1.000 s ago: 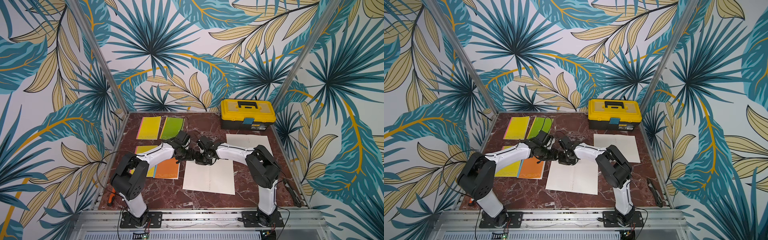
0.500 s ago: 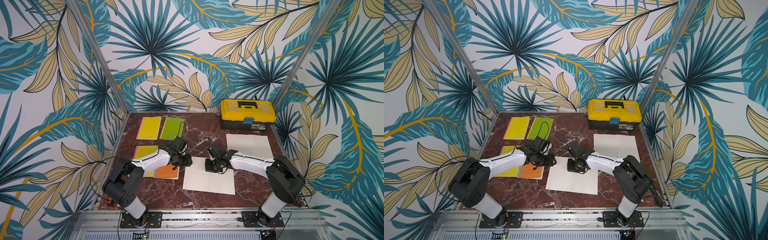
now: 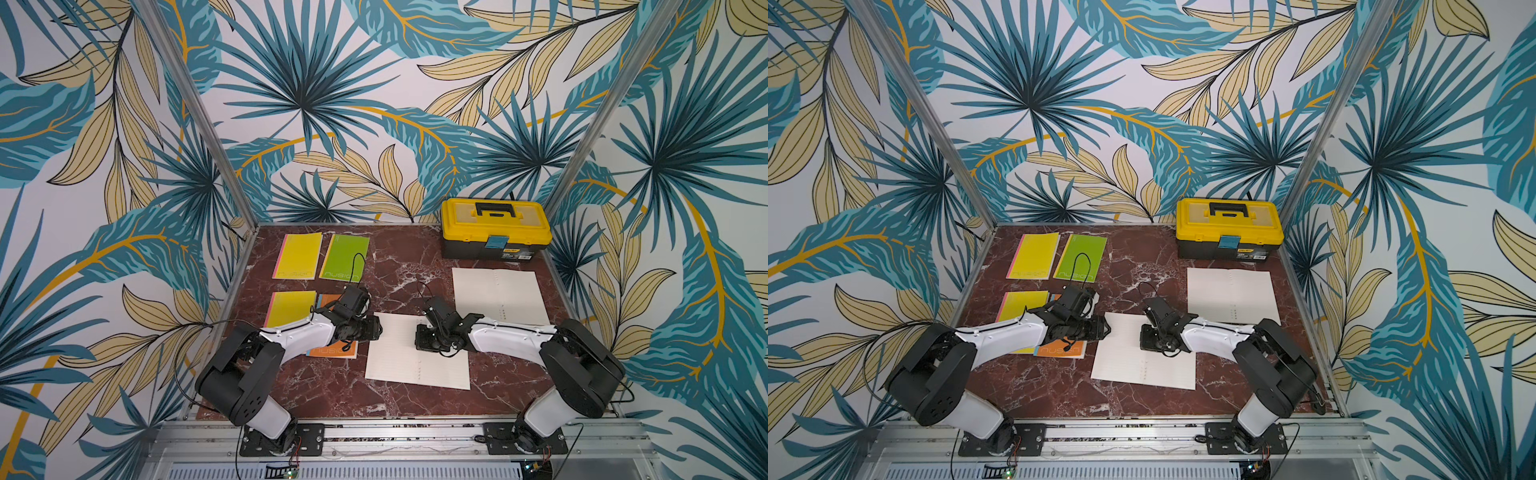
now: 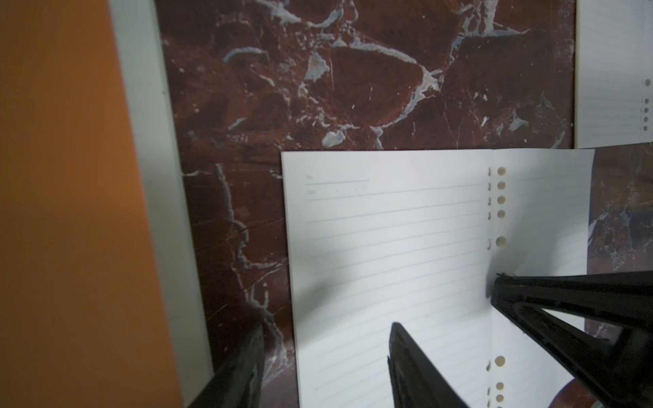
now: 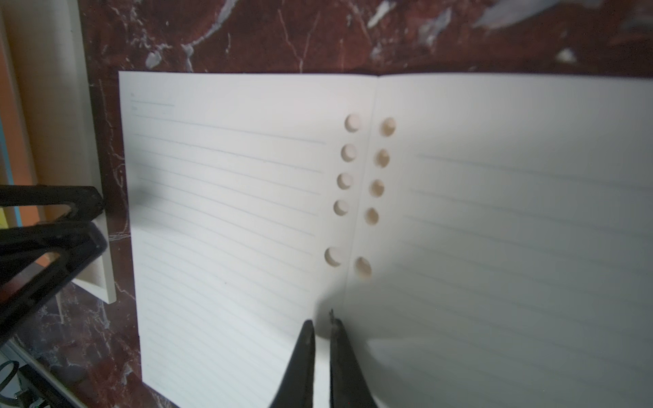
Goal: Close the notebook
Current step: Close the notebook at the center of the board.
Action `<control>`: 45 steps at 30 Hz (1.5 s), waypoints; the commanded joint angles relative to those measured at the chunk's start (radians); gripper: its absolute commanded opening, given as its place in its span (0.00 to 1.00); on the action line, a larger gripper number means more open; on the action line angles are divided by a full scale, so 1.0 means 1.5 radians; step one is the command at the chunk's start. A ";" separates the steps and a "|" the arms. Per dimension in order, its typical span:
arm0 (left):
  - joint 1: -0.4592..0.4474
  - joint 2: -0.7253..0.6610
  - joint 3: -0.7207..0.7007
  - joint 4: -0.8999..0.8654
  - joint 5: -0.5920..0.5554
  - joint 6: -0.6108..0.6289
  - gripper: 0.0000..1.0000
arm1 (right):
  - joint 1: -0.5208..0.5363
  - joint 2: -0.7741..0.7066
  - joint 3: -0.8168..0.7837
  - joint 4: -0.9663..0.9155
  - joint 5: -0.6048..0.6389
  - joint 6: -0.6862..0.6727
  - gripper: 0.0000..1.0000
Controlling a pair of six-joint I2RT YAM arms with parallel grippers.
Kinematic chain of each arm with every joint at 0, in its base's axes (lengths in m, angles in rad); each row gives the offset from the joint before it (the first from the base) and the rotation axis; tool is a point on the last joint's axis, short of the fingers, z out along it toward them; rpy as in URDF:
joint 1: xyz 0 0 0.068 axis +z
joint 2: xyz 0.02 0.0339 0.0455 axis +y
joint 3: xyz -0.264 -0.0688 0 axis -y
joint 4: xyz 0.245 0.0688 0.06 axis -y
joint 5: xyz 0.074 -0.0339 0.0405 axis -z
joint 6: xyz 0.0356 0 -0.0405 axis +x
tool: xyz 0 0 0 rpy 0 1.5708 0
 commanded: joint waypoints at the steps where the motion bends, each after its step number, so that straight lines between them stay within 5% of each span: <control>1: -0.004 -0.017 -0.009 0.020 -0.012 -0.004 0.58 | 0.003 -0.029 -0.012 -0.010 0.023 0.003 0.13; 45: -0.027 0.049 -0.006 0.021 0.026 0.004 0.58 | 0.003 0.049 -0.072 -0.043 0.047 0.058 0.12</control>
